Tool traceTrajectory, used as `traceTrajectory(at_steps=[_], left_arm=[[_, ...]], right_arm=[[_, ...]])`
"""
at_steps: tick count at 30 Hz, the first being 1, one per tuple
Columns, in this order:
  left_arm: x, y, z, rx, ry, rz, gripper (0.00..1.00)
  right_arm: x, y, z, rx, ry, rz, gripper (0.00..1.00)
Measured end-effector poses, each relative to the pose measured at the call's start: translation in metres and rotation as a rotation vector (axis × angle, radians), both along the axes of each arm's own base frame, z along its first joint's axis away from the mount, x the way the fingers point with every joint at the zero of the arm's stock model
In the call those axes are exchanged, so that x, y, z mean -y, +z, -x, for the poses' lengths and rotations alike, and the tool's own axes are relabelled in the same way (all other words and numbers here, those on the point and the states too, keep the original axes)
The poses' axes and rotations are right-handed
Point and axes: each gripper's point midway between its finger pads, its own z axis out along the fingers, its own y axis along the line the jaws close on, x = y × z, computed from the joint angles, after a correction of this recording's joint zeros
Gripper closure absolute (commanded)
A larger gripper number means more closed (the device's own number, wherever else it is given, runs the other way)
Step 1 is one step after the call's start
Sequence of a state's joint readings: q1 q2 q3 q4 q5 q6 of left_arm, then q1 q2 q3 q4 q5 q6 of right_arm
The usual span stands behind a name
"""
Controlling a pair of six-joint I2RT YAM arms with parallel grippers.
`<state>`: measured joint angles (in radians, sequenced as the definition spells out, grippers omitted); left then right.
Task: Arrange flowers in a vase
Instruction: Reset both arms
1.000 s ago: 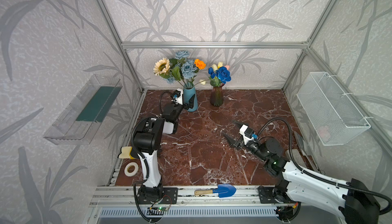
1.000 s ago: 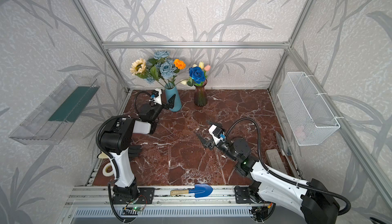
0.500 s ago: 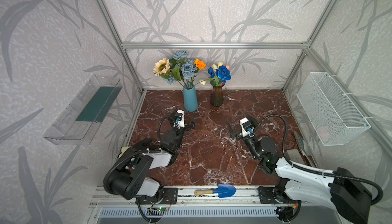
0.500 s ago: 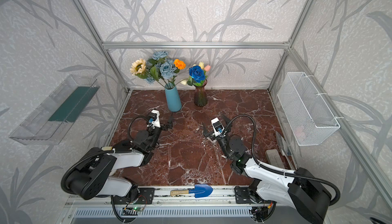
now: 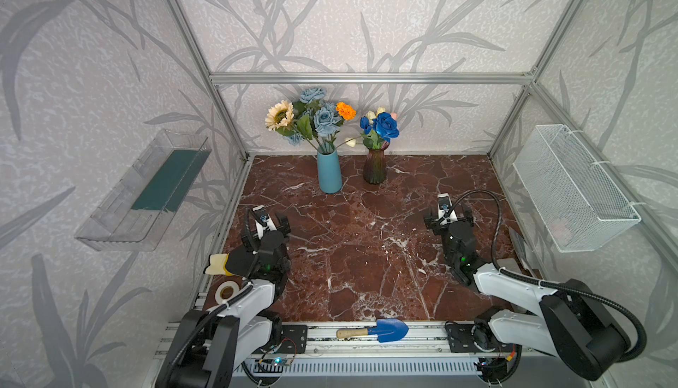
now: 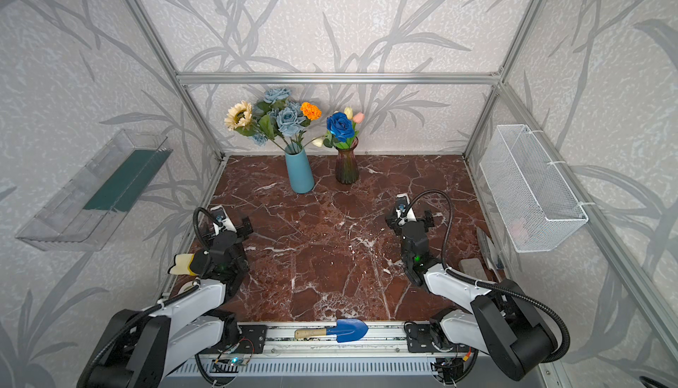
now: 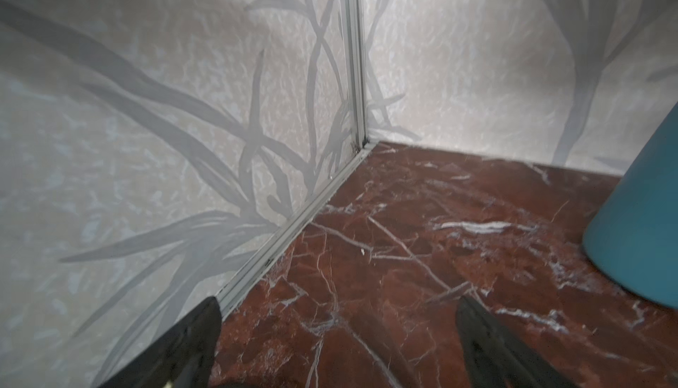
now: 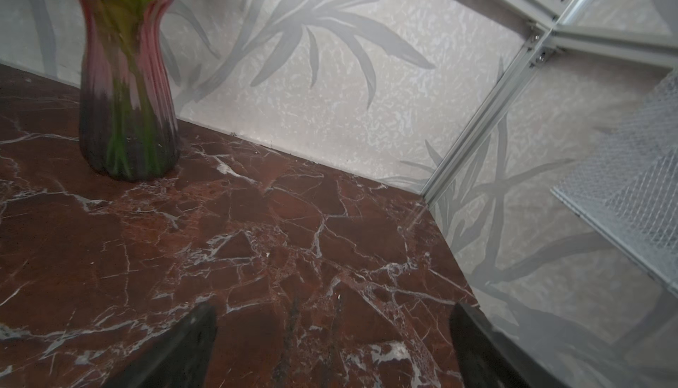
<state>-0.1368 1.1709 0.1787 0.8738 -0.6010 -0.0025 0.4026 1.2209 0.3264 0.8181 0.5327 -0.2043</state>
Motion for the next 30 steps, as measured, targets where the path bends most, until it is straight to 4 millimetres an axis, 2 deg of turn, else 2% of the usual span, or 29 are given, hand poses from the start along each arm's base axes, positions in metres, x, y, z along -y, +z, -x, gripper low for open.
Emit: traceTrajectory(at_steps=[3, 7, 10, 12, 16, 19, 22, 26, 30], left_arm=[[0.008, -0.029, -0.016, -0.049, -0.059, 0.003, 0.00], [0.016, -0.064, -0.028, -0.101, -0.136, 0.020, 0.00], [0.028, -0.064, -0.035, -0.089, -0.223, 0.022, 0.00], [0.035, -0.055, -0.040, -0.048, -0.265, 0.022, 0.00], [0.037, -0.050, -0.052, -0.055, -0.283, 0.029, 0.01], [0.026, -0.036, -0.077, -0.054, -0.281, 0.076, 0.01], [0.015, -0.025, -0.084, -0.032, -0.270, 0.097, 0.00], [0.020, -0.040, -0.081, -0.090, -0.297, 0.120, 0.01], [0.023, -0.046, -0.079, -0.112, -0.309, 0.132, 0.00]], right_arm=[[0.024, -0.017, -0.005, -0.035, -0.039, -0.040, 0.00], [0.030, -0.058, -0.003, -0.086, -0.008, -0.048, 0.01], [0.026, -0.099, 0.000, -0.158, 0.047, -0.048, 0.01], [0.020, -0.113, 0.002, -0.189, 0.089, -0.048, 0.01], [0.012, -0.102, -0.012, -0.164, 0.145, -0.077, 0.01], [0.022, -0.081, -0.040, -0.143, 0.133, -0.138, 0.01], [0.031, -0.064, -0.051, -0.102, 0.128, -0.173, 0.01], [0.025, -0.074, -0.047, -0.148, 0.165, -0.187, 0.01], [0.018, -0.079, -0.044, -0.169, 0.186, -0.187, 0.01]])
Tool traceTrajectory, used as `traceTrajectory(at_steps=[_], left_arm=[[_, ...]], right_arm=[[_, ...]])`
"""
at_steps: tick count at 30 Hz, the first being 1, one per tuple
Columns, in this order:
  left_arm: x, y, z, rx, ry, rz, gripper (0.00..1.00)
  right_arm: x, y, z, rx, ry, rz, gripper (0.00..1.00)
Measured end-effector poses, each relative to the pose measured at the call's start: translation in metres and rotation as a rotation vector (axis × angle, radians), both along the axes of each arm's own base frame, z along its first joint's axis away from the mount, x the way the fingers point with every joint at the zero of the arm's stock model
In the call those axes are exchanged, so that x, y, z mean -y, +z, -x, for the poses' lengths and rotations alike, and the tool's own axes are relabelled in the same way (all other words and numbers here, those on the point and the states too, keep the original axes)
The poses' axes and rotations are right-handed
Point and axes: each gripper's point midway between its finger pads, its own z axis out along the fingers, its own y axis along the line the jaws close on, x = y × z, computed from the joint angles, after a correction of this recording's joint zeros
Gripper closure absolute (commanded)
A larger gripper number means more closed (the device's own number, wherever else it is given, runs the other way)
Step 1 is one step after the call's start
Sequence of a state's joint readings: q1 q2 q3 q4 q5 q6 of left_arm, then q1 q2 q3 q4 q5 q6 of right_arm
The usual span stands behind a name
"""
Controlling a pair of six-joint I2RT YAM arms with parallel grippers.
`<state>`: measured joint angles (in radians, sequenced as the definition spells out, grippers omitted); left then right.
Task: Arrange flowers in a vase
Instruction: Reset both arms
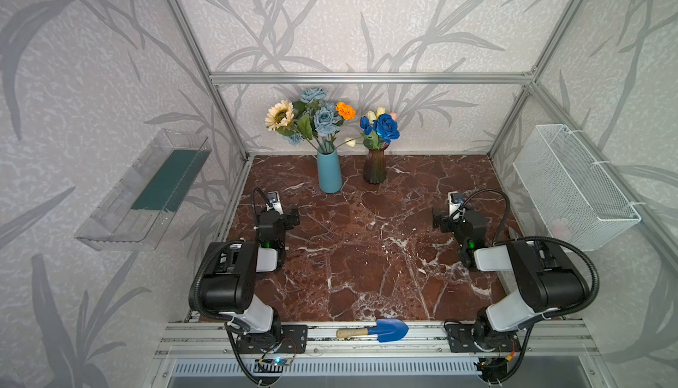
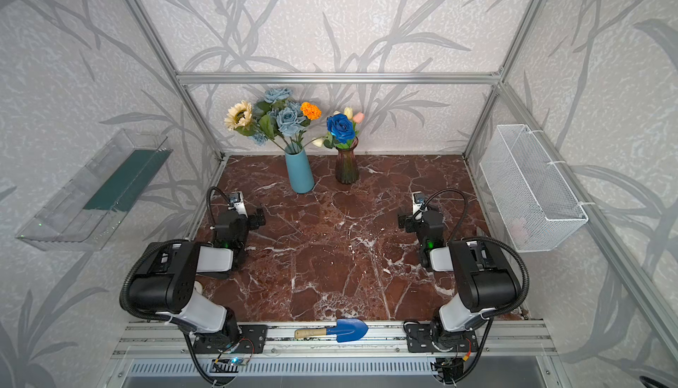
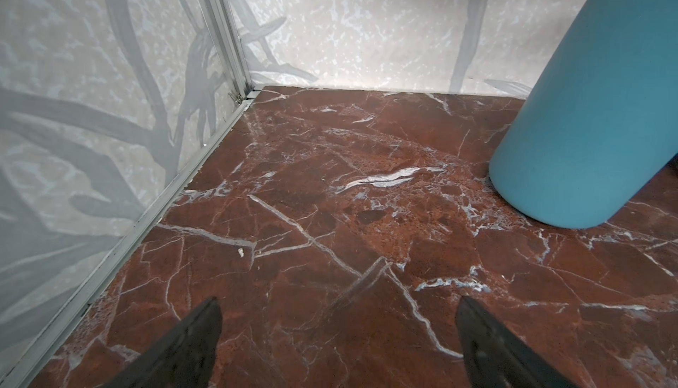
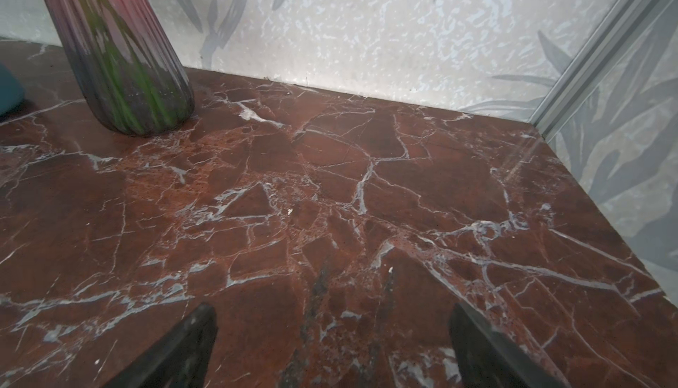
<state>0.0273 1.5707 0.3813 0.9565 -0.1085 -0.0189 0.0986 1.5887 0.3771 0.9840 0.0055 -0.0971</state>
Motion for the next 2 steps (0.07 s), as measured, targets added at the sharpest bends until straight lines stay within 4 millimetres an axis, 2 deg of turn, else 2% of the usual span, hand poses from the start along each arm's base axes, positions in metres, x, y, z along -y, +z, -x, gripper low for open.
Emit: traceTrajectory(at_steps=[2], left_arm=[[0.0005, -0.0016, 0.0004, -0.007, -0.003, 0.001, 0.01]], right_arm=[[-0.0016, -0.0020, 0.0008, -0.009, 0.008, -0.002, 0.01]])
